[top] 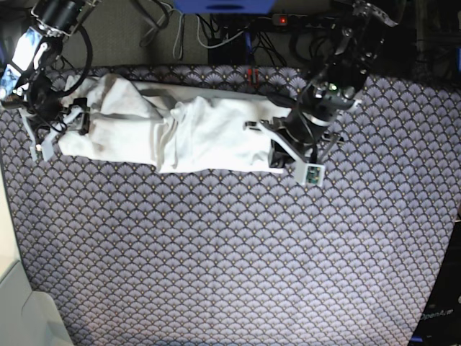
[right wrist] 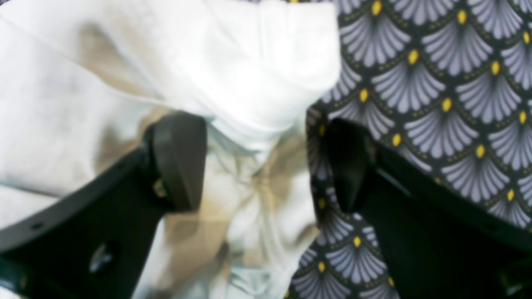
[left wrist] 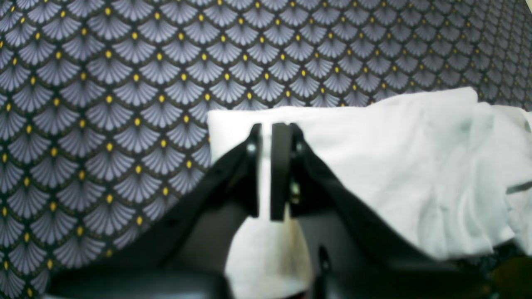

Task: Fold the T-shirt properly
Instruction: 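Hold the folded shirt with both grippers and press it flat, then lift the right gripper's end and fold it toward the left gripper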

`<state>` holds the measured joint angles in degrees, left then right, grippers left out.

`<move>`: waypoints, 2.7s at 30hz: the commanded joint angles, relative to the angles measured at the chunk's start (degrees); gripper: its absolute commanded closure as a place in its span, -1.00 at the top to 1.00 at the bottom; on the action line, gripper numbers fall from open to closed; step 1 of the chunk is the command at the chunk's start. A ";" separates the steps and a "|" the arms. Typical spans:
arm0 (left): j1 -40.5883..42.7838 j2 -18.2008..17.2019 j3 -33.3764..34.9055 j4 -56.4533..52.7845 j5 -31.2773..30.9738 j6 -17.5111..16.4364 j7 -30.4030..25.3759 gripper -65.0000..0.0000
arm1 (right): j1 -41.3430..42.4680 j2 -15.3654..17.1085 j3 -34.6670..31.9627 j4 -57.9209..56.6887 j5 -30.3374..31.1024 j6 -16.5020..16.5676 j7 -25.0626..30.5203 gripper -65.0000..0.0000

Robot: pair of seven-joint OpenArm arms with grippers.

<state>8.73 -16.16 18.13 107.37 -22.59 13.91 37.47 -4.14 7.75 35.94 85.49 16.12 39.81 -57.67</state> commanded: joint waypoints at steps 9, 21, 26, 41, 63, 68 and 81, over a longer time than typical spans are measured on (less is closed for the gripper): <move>-0.60 0.21 -0.15 0.98 -0.14 -0.15 -1.12 -0.89 | -0.30 -0.50 -0.12 -0.17 0.36 0.19 -2.59 0.46; -0.60 0.21 -0.15 0.89 0.04 -0.15 -1.12 -0.89 | -0.12 -0.58 -0.47 -0.17 0.45 0.19 -3.21 -0.67; -0.86 0.21 -0.15 0.89 -0.14 -0.15 -1.12 -0.89 | 0.41 -0.50 -0.38 0.09 0.45 0.19 -7.69 -0.99; -0.51 0.12 -0.15 0.89 0.13 -0.15 -1.12 -0.89 | 0.32 1.88 -0.12 1.94 13.90 0.19 -8.31 -1.00; 0.54 -0.32 -3.67 0.89 -0.22 -0.15 -1.12 -0.89 | -2.76 -3.75 -0.56 24.09 26.65 0.19 -20.26 -1.00; 1.77 -0.32 -8.50 1.33 -0.22 -0.51 -1.12 -0.89 | -2.23 -7.70 -1.44 25.14 26.65 0.19 -22.33 -1.00; 3.18 -0.32 -9.38 1.42 0.13 -0.59 -1.03 -0.89 | -1.26 -8.14 -6.01 25.14 26.65 0.19 -22.33 -1.00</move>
<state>12.62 -16.21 9.02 107.68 -22.70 13.50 37.65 -6.42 -0.75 30.17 109.60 41.01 39.81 -81.23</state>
